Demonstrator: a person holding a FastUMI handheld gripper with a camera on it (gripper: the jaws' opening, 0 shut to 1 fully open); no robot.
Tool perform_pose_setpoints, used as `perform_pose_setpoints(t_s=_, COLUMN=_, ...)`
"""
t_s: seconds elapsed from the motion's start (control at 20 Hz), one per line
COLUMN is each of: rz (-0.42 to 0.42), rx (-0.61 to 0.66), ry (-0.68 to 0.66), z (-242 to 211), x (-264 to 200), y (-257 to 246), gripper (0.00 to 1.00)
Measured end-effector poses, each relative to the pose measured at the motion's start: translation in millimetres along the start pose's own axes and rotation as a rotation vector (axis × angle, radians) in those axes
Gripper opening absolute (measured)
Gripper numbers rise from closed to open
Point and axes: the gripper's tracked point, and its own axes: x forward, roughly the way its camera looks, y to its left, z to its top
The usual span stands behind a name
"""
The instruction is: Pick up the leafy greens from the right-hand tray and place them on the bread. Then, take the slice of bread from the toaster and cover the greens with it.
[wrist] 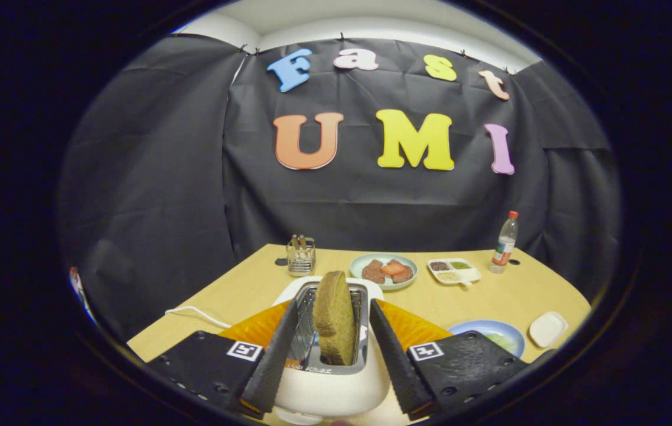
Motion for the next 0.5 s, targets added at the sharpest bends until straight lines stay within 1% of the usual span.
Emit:
perform_pose_setpoints(t_s=0.25, rz=-0.014, rx=0.02, ry=0.026, z=-5.0, x=13.6, y=-3.6, gripper=0.32)
perform_pose_setpoints(t_s=0.3, rz=-0.018, rx=0.026, ry=0.023, z=-4.1, x=14.1, y=-4.8, gripper=0.21)
perform_pose_setpoints(t_s=0.45, rz=-0.013, rx=0.057, ry=0.002, z=0.8, x=9.8, y=-11.5, gripper=0.09)
perform_pose_setpoints(t_s=0.5, rz=-0.001, rx=0.062, ry=-0.002, z=3.2, x=8.5, y=-11.4, gripper=0.03)
